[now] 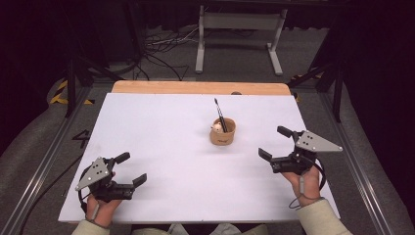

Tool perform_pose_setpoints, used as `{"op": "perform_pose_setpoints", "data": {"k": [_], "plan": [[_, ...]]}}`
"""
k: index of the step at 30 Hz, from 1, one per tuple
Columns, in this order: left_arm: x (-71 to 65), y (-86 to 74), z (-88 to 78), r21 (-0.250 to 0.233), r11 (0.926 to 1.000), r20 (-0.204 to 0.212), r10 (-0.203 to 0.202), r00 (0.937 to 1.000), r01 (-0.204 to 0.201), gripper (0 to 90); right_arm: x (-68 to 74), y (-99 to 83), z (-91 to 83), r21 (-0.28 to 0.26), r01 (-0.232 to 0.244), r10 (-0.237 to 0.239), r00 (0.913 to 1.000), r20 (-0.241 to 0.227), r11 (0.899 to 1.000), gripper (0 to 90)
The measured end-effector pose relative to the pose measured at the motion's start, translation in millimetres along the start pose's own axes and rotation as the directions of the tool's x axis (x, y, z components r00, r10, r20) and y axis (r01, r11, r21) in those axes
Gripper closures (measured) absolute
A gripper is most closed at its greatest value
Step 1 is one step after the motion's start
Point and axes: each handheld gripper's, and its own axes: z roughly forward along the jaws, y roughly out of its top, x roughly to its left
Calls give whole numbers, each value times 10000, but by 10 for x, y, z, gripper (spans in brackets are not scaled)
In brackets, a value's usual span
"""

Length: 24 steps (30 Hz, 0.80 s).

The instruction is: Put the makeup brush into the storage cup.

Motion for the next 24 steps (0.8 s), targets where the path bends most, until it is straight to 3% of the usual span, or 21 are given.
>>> {"op": "perform_pose_setpoints", "data": {"k": [14, 24], "plan": [[-27, 12, 4, 19, 9999, 206, 104, 9997, -104, 35, 64, -385, -129, -315, 139, -147, 9995, -277, 9994, 0], [-30, -2, 20, 9, 10000, 283, 10, 9996, -10, 33, 113, -640, -81, -2, 182, -182, 9992, -353, 9998, 0]]}}
